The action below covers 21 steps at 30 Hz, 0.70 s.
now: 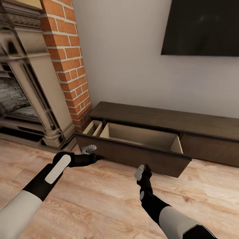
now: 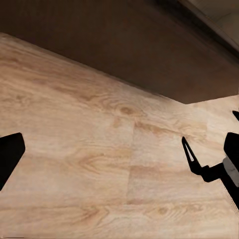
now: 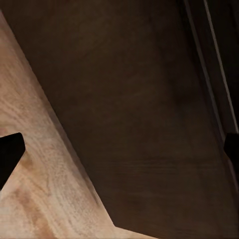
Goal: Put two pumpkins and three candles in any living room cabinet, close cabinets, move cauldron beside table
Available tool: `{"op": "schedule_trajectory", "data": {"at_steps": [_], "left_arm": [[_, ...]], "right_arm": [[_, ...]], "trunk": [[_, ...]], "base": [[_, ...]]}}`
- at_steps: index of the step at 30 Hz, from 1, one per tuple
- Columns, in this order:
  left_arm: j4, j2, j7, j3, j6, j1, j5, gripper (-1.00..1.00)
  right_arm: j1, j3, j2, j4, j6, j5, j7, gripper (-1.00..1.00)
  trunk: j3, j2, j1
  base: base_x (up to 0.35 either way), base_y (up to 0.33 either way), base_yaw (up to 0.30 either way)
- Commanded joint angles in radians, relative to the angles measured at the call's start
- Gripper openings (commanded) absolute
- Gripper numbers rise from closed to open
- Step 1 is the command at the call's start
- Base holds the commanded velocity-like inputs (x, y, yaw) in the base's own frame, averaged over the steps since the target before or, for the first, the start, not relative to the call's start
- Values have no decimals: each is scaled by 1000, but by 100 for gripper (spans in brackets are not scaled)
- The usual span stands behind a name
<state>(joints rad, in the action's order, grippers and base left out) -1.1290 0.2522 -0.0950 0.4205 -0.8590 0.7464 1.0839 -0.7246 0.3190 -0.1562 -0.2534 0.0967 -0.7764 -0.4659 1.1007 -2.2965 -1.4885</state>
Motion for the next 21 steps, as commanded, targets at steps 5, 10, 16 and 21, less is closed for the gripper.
{"op": "schedule_trajectory", "data": {"at_steps": [5, 10, 16, 21], "left_arm": [[66, 39, -2, -64, 3, -2, -1, 100], [127, 32, -2, -108, 7, -2, -2, 100], [147, 12, -2, -116, 13, -1, -3, 100], [149, 9, -3, -117, 14, -1, -4, 100]], "right_arm": [[13, 0, -3, -2, -4, 0, 0, 100], [21, 0, -5, -2, -4, 0, -3, 100], [34, 1, -5, -7, -3, 0, -4, 100], [36, 2, -4, -8, -3, 0, -5, 100]], "trunk": [[-13, 35, 19], [-26, 70, 38], [-41, 112, 61], [-54, 147, 81]], "base": [[0, 0, 286], [0, 0, 286], [0, 0, 286], [0, 0, 285]]}}
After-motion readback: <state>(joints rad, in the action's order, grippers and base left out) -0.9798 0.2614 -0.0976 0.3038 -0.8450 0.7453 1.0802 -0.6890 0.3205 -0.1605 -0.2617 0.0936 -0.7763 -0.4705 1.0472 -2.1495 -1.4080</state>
